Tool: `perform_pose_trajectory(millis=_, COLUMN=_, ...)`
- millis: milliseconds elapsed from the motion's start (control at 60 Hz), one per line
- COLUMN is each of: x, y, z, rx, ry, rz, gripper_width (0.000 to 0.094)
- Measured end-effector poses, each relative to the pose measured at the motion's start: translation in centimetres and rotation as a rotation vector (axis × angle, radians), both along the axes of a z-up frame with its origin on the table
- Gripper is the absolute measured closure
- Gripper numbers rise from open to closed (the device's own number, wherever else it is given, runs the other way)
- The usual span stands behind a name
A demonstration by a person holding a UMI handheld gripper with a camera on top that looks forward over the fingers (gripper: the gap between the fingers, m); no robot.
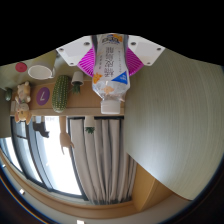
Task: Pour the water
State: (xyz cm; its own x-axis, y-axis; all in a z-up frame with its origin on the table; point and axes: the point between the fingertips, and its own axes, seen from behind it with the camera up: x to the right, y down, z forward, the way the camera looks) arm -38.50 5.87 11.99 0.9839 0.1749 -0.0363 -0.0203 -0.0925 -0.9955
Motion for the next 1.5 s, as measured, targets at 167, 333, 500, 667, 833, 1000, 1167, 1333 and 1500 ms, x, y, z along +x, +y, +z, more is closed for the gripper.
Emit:
perform_pose_trajectory(millis=167, x=1.2, y=0.7, z=0.2, rx=-0.040, ry=0.113, rz=-0.012, gripper_width=0.0584)
perform_pose_trajectory(millis=333, x=3.5, y=1.8, z=3.4, rx=-0.039, ry=0.505, rz=-0.019, gripper_width=0.0583)
perform_pose_trajectory(millis=500, x=6.8, y=3.0, z=7.3, rx=-0.012, ry=0.989, rz=-0.014, gripper_width=0.0584)
perform_pose_trajectory(millis=667, x=11.0, y=4.2, z=8.2, rx=0.009, ry=1.508, rz=-0.059, gripper_width=0.0586)
perform_pose_trajectory(millis=833, x=14.0, y=4.8, z=7.3, rx=0.022, ry=1.853, rz=-0.109, gripper_width=0.0586)
perform_pose_trajectory(millis=1000, x=15.1, y=5.5, z=6.0, rx=0.027, ry=2.112, rz=-0.110, gripper_width=0.0583)
perform_pose_trajectory(millis=1167, x=17.5, y=6.1, z=5.4, rx=0.103, ry=2.397, rz=-0.119, gripper_width=0.0584)
perform_pose_trajectory(millis=1333, x=17.6, y=6.2, z=5.2, rx=0.104, ry=2.401, rz=-0.131, gripper_width=0.0584)
perform_pose_trajectory(millis=1500, x=15.6, y=6.7, z=7.1, rx=0.033, ry=2.134, rz=-0.111, gripper_width=0.0586)
